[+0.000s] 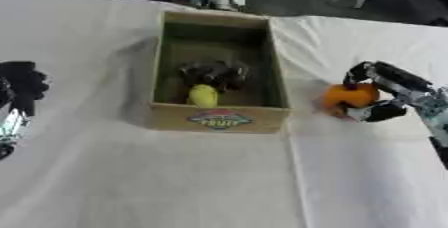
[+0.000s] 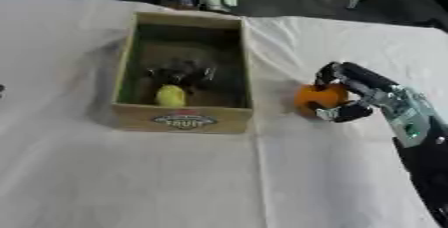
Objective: Pick up objects on the table and place them in the box.
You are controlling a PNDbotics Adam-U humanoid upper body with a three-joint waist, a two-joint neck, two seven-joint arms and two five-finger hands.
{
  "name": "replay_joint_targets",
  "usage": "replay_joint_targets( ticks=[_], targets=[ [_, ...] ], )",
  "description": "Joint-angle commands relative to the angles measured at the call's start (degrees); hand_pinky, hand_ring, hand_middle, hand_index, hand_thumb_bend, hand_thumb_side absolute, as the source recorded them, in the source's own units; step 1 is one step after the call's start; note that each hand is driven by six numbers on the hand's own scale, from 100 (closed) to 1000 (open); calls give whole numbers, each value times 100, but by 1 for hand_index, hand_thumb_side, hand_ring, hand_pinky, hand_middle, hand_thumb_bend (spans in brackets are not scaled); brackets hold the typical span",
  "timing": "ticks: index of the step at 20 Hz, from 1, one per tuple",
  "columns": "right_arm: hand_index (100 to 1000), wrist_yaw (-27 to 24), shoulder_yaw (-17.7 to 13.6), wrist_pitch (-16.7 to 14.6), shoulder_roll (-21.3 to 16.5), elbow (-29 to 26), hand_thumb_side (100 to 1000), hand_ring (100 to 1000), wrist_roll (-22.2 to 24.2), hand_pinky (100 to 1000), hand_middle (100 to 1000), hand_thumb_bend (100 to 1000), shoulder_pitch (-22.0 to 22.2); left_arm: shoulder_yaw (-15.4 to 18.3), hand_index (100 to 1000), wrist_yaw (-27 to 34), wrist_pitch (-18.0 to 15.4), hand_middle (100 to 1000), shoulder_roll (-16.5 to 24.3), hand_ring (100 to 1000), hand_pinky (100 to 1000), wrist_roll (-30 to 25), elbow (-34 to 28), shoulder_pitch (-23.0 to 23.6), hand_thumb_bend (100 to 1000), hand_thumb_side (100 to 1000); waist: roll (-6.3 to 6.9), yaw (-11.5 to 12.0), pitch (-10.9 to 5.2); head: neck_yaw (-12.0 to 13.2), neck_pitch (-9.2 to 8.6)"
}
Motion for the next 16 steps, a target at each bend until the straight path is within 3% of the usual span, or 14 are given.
replay_joint_targets(
  ticks=[1,9,12,16],
  targets=[
    [254,41,7,-49,-333,-327,104,589,-495,535,211,118,-77,18,834,-8,-4,689,73,721,730,-37,-111,-11,100,391,7,-19,-111,6,37],
    [261,-892,202,-49,-837,-1462,100,579,-554,534,216,150,-162,-1,835,30,-34,690,79,722,740,-97,-111,7,100,395,-47,1,-165,-28,72],
    [262,-1240,209,-49,-862,-1524,100,577,-306,534,217,160,-329,-44,835,102,-45,690,82,721,739,-151,-111,-61,100,388,-65,62,-201,-88,61],
    [266,-1421,138,-49,-666,-1171,100,580,112,536,219,131,-681,-122,835,319,-147,689,123,721,739,-245,-111,-299,100,356,-82,248,-201,-303,22]
  ],
)
